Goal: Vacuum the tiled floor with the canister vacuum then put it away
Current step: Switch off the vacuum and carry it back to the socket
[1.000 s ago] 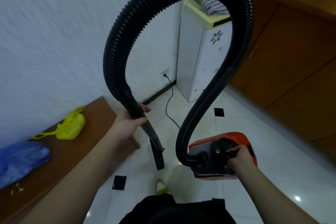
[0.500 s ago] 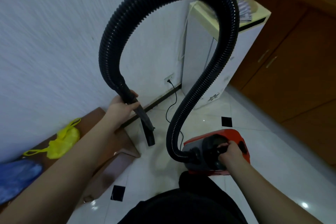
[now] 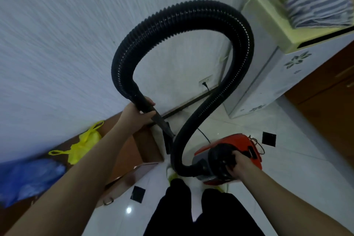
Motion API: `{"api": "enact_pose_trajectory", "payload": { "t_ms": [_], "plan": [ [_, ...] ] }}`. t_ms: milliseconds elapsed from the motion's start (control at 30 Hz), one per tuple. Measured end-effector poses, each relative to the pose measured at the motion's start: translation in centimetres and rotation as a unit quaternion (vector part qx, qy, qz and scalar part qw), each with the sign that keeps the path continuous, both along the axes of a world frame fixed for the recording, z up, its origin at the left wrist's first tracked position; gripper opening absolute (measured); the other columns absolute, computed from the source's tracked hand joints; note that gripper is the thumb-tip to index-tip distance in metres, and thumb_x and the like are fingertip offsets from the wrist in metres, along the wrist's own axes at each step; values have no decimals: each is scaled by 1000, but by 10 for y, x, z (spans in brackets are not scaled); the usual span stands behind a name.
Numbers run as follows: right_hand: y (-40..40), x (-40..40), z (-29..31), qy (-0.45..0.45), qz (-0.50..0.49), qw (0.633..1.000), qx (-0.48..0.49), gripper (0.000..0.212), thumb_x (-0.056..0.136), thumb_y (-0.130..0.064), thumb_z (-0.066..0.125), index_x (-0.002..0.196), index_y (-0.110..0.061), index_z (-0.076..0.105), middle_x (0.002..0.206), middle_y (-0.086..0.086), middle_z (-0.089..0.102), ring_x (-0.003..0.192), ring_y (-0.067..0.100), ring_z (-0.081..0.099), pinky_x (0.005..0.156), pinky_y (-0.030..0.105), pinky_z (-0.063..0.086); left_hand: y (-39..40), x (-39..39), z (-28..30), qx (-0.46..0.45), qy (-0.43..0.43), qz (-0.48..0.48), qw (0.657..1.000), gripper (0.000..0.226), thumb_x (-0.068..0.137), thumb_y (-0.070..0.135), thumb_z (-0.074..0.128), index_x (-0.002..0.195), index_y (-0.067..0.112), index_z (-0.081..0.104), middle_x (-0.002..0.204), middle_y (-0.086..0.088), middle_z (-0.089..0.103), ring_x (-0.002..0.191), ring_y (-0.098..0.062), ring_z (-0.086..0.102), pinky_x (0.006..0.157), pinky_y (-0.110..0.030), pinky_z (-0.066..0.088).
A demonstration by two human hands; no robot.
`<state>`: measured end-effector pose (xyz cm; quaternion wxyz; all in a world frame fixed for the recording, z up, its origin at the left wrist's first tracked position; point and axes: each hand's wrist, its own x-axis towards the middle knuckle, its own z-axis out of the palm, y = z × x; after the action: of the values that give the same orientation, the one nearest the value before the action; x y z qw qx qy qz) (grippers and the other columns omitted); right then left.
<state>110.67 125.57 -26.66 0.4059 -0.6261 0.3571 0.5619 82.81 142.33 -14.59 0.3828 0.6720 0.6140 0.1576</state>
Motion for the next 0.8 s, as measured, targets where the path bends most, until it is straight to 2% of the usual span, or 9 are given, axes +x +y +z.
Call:
{"api": "enact_pose_trajectory", "payload": {
  "t_ms": [67, 133, 167, 300, 433, 533, 567, 733, 800],
  "plan": [
    [9, -5, -27, 9, 11, 1000, 0, 47, 98, -21, 53, 142, -9, 44, 141, 14, 51, 125, 31, 53, 52, 35, 55, 18, -8, -12, 12, 6, 19, 1000, 19, 82, 14, 73, 99, 18, 67, 97, 10, 64, 89, 0, 58, 68, -3, 41],
    [25, -14, -45, 0, 1, 1000, 3, 48, 98, -20, 52, 144, -11, 42, 143, 13, 49, 129, 31, 49, 74, 36, 52, 34, -13, -25, 19, 13, 41, 999, 20, 82, 18, 74, 101, 18, 67, 99, 9, 64, 91, -3, 57, 72, -5, 40],
    [33, -21, -54, 0, -7, 1000, -2, 47, 98, -19, 52, 143, -10, 42, 144, 14, 48, 130, 33, 48, 78, 36, 51, 40, -16, -33, 22, 15, 55, 998, 22, 82, 21, 74, 103, 18, 67, 100, 9, 63, 92, -4, 57, 72, -8, 40],
    [67, -55, -86, -27, -35, 999, -4, 48, 97, -14, 55, 143, -7, 42, 142, 18, 48, 128, 38, 49, 43, 35, 57, 67, -26, -64, 20, 20, 123, 992, 33, 82, 33, 73, 111, 20, 66, 97, 9, 62, 84, -5, 58, 68, -10, 42],
    [92, -82, -127, -29, -21, 999, -20, 46, 96, -12, 56, 140, -5, 44, 141, 21, 47, 120, 37, 53, 46, 32, 58, 80, -30, -93, 10, 10, 154, 988, 23, 83, 31, 73, 104, 24, 64, 90, 9, 63, 80, -3, 58, 76, -16, 43],
    [104, -94, -169, 3, -18, 1000, -23, 48, 96, -15, 57, 141, -6, 44, 142, 19, 46, 88, 33, 58, 73, 35, 56, 87, -22, -113, 10, 0, 171, 985, 21, 84, 31, 72, 102, 26, 63, 92, 10, 64, 91, -7, 59, 83, -21, 42],
    [109, -97, -184, 12, -16, 1000, -24, 48, 96, -16, 58, 141, -6, 44, 142, 19, 46, 86, 32, 58, 75, 35, 55, 90, -19, -119, 13, 4, 178, 984, 22, 84, 32, 71, 103, 25, 63, 94, 11, 64, 92, -7, 59, 86, -23, 42],
    [123, -115, -249, 46, 23, 999, 1, 43, 98, -15, 53, 138, -2, 44, 141, 20, 46, 116, 36, 56, 46, 27, 58, 102, 5, -142, 37, 39, 192, 980, 26, 86, 37, 68, 106, 20, 65, 99, 10, 64, 100, -5, 57, 94, -25, 40],
    [123, -127, -272, 52, 42, 997, 38, 41, 102, -9, 41, 141, -1, 38, 142, 18, 44, 116, 34, 57, 46, 26, 57, 108, 11, -148, 50, 55, 196, 978, 31, 86, 42, 67, 108, 20, 67, 102, 9, 65, 102, -6, 58, 96, -27, 41]
  ]
}}
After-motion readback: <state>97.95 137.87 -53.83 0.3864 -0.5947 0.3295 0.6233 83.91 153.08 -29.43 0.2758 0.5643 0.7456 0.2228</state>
